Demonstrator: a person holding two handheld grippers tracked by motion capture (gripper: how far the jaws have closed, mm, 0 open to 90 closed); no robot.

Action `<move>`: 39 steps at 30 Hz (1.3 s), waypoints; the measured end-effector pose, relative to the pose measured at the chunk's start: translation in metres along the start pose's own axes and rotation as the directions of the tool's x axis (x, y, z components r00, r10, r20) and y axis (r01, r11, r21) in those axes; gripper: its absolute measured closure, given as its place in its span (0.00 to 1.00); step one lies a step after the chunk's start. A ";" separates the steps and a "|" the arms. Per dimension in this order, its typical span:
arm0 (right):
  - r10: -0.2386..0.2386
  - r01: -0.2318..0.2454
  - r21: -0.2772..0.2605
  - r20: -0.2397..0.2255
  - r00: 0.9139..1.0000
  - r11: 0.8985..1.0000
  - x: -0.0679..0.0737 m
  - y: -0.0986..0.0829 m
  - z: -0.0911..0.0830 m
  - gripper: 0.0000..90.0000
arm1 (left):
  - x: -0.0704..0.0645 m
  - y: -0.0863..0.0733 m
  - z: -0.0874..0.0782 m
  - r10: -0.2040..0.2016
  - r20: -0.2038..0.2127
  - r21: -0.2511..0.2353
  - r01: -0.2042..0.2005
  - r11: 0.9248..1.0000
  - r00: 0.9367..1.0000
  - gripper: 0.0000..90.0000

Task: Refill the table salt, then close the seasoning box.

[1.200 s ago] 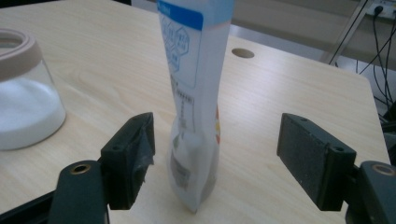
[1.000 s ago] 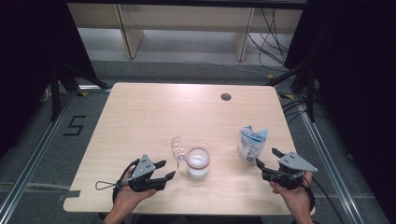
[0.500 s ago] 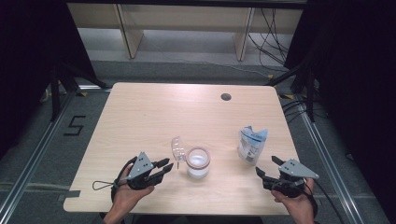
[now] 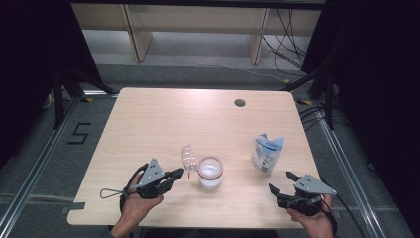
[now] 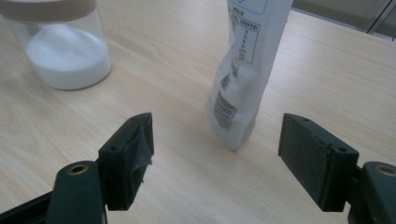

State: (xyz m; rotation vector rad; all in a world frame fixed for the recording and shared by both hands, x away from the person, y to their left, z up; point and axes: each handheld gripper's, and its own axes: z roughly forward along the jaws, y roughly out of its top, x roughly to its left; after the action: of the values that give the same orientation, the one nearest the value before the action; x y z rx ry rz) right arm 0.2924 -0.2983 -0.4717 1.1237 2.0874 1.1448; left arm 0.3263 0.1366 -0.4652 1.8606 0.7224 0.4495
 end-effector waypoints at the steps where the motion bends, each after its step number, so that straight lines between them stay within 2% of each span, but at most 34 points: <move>1: -0.056 0.056 -0.018 0.010 0.998 0.998 -0.004 0.000 0.001 0.31 | 0.000 0.000 0.000 -0.003 -0.004 0.006 0.003 1.000 1.000 0.99; 4: -0.042 0.042 -0.008 -0.006 0.999 0.999 -0.003 -0.001 0.001 0.31 | -0.001 0.002 0.001 -0.003 0.003 0.009 0.003 1.000 1.000 0.99; 5: -0.048 0.048 -0.012 0.004 0.999 0.999 -0.003 -0.001 0.001 0.31 | -0.001 0.003 0.001 -0.009 0.001 0.004 0.009 1.000 1.000 0.99; 6: -0.045 0.045 -0.006 -0.012 0.999 0.999 -0.003 -0.001 0.002 0.31 | -0.001 0.003 0.002 -0.012 0.008 -0.005 0.012 1.000 1.000 0.99; 8: -0.071 0.071 -0.021 0.006 0.997 0.997 -0.004 -0.001 0.002 0.31 | 0.000 0.005 0.001 -0.009 0.001 -0.003 0.009 1.000 1.000 0.99; 10: -0.036 0.036 0.002 -0.017 0.999 0.999 -0.002 -0.001 0.002 0.31 | 0.000 0.006 0.001 -0.006 -0.003 -0.004 0.006 1.000 1.000 0.99; 11: -0.039 0.039 0.000 -0.006 0.999 0.999 -0.002 -0.002 0.002 0.31 | 0.000 0.007 0.001 -0.010 -0.001 -0.008 0.010 1.000 1.000 0.99; 12: -0.065 0.065 -0.004 0.004 0.998 0.998 -0.003 -0.002 0.003 0.31 | 0.000 0.008 0.001 -0.011 -0.001 -0.008 0.011 1.000 1.000 0.99; 21: -0.060 0.060 0.001 0.008 0.998 0.998 -0.003 -0.002 0.002 0.31 | 0.000 0.013 -0.001 0.000 -0.005 -0.023 0.000 1.000 1.000 0.99; 22: -0.047 0.047 0.001 0.007 0.999 0.999 -0.002 -0.002 0.002 0.31 | -0.001 0.013 0.000 -0.004 -0.004 -0.024 0.004 1.000 1.000 0.99; 27: -0.071 0.071 -0.004 0.013 0.997 0.997 -0.004 -0.002 0.003 0.31 | 0.000 0.014 0.004 0.003 0.005 -0.024 -0.003 1.000 1.000 0.99; 29: -0.039 0.039 0.012 -0.009 0.999 0.999 -0.001 -0.002 0.002 0.31 | -0.001 0.015 0.006 -0.003 -0.006 -0.018 0.003 1.000 1.000 0.99; 31: -0.052 0.052 0.009 -0.011 0.999 0.999 -0.002 -0.002 0.002 0.31 | -0.001 0.015 0.007 0.002 -0.004 -0.016 -0.002 1.000 1.000 0.99; 37: -0.054 0.054 0.014 -0.014 0.998 0.998 -0.002 -0.002 0.002 0.31 | 0.000 0.017 0.010 0.008 0.001 -0.018 -0.008 1.000 1.000 0.99; 39: -0.061 0.061 0.014 -0.002 0.998 0.998 -0.002 -0.002 0.002 0.31 | 0.000 0.017 0.010 0.006 0.000 -0.019 -0.006 1.000 1.000 0.99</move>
State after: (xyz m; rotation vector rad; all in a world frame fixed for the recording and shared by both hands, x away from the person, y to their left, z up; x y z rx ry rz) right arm 0.2936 -0.2997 -0.4741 1.0588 2.1190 1.1041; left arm 0.3365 0.1251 -0.4536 1.8457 0.7104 0.4584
